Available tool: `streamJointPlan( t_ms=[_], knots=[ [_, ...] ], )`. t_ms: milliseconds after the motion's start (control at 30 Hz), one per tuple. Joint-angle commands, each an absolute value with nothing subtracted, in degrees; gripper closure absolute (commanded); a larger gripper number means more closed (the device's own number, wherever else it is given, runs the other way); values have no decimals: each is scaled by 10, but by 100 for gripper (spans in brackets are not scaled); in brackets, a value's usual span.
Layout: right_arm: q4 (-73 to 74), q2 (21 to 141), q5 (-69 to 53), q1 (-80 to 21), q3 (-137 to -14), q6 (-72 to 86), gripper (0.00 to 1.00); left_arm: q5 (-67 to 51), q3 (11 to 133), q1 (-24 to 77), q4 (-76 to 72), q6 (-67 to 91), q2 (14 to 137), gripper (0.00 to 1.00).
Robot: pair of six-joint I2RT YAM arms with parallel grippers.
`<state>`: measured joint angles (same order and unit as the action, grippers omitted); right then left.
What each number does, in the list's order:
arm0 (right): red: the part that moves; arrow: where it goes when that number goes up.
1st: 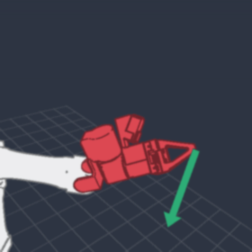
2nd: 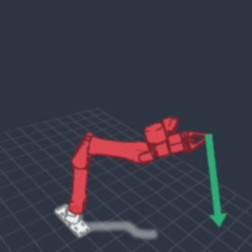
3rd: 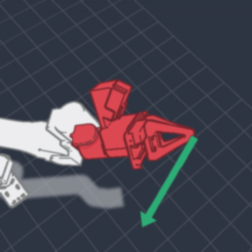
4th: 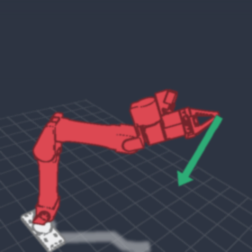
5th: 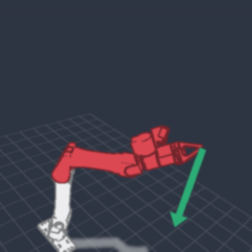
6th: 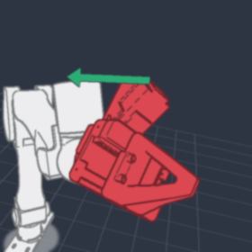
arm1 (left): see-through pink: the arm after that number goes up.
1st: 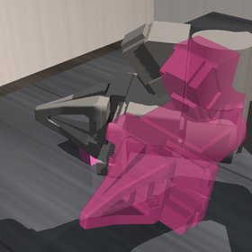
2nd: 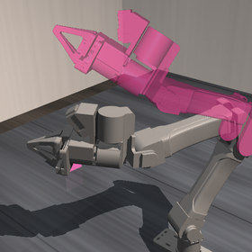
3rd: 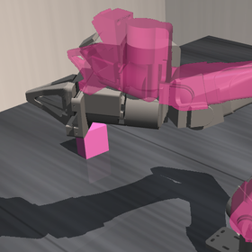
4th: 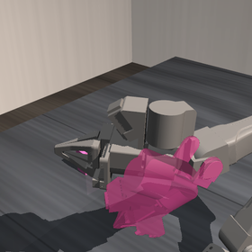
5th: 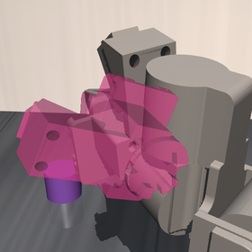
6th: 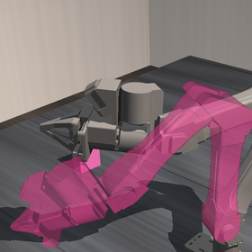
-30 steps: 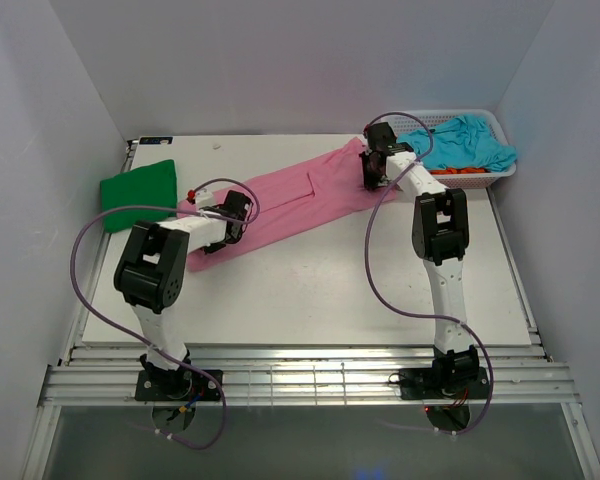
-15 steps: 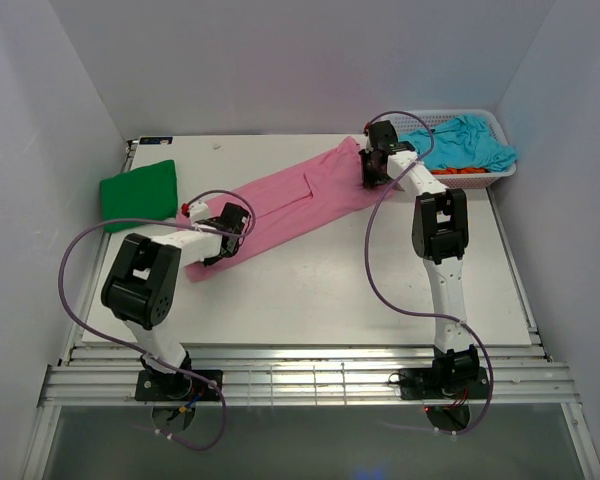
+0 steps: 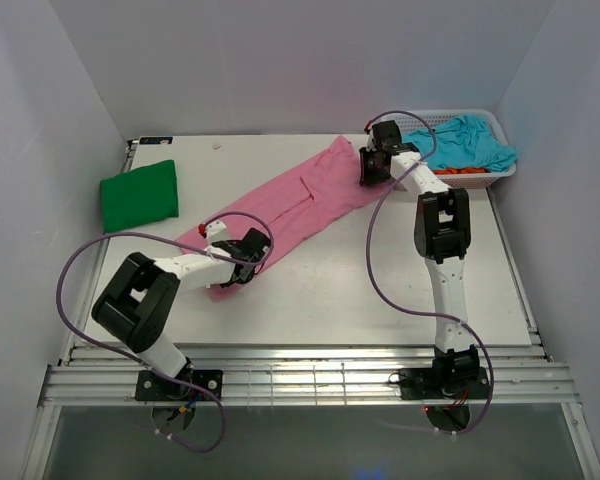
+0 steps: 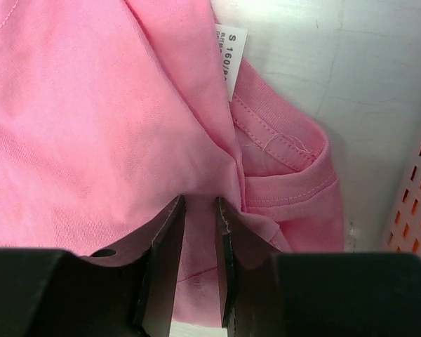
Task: Fold and stack the t-shirts
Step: Fold the tshirt
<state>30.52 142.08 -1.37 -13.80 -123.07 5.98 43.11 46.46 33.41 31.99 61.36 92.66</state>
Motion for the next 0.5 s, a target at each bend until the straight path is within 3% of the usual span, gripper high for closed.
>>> streamJointPlan(
  t_ms=[0,467],
  knots=[
    [315,1441,-49,-141,-1205,61,70,310,430,383,371,700,937,100],
    [275,1421,-116,-141,-1182,57,70,288,460,610,452,863,935,100]
  ],
)
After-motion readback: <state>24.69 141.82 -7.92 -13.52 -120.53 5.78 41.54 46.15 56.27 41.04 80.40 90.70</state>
